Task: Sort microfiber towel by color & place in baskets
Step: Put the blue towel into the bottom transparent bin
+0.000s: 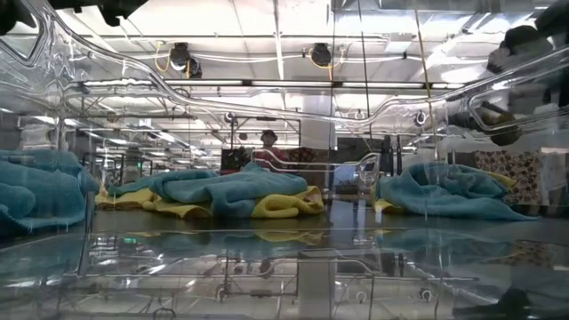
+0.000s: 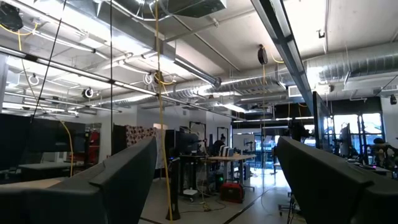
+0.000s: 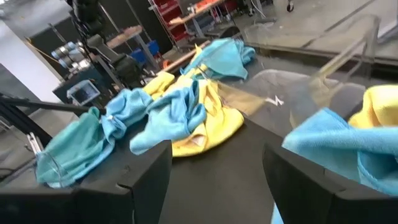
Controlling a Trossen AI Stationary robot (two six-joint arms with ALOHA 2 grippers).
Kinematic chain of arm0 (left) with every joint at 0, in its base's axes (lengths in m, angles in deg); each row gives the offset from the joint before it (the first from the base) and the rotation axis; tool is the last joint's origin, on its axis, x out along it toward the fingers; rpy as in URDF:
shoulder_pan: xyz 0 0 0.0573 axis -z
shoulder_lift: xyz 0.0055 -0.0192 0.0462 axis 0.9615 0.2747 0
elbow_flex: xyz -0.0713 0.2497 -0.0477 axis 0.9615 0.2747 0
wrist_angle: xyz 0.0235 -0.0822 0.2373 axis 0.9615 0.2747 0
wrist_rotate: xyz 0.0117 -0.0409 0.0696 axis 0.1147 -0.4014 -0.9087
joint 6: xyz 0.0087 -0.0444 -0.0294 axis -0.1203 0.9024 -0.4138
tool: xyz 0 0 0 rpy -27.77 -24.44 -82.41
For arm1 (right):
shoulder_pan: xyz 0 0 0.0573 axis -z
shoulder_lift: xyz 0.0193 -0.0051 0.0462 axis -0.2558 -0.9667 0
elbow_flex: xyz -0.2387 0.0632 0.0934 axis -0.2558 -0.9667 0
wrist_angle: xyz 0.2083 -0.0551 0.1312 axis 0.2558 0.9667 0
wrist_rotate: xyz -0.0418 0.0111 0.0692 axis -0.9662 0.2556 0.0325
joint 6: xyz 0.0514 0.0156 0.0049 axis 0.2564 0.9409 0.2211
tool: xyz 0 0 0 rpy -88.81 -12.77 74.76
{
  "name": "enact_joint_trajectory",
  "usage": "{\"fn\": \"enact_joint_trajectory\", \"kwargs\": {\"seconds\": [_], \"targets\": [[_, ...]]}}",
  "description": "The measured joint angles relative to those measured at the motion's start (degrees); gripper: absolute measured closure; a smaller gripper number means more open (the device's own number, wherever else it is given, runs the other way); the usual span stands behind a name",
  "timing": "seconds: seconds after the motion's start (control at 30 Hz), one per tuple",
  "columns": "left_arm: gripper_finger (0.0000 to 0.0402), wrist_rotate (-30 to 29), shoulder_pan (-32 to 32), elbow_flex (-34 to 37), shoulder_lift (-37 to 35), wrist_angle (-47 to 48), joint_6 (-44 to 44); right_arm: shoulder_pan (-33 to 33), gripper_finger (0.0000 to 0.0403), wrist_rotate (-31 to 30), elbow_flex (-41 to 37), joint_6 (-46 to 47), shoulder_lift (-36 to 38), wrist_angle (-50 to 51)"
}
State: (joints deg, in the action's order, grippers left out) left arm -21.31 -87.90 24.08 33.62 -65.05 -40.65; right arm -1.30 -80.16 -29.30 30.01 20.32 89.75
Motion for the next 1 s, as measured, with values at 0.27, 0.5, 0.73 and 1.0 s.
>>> {"fn": "enact_joint_trajectory", "kwargs": {"seconds": [0.27, 0.5, 0.73, 1.0], "targets": [[0.0066, 0.0, 0.0, 0.0, 0.0, 0.0, 0.0, 0.0, 0.0161, -3.5, 0.0, 0.0, -0.1, -5.9], [0.0066, 0.0, 0.0, 0.0, 0.0, 0.0, 0.0, 0.0, 0.0161, -1.2, 0.0, -7.8, -2.0, -25.1], [0.0066, 0.0, 0.0, 0.0, 0.0, 0.0, 0.0, 0.0, 0.0161, -2.8, 10.0, -26.8, -14.2, -30.8], [0.0066, 0.0, 0.0, 0.0, 0.0, 0.0, 0.0, 0.0, 0.0160, -8.7, 39.2, -40.2, -39.6, -1.3]]}}
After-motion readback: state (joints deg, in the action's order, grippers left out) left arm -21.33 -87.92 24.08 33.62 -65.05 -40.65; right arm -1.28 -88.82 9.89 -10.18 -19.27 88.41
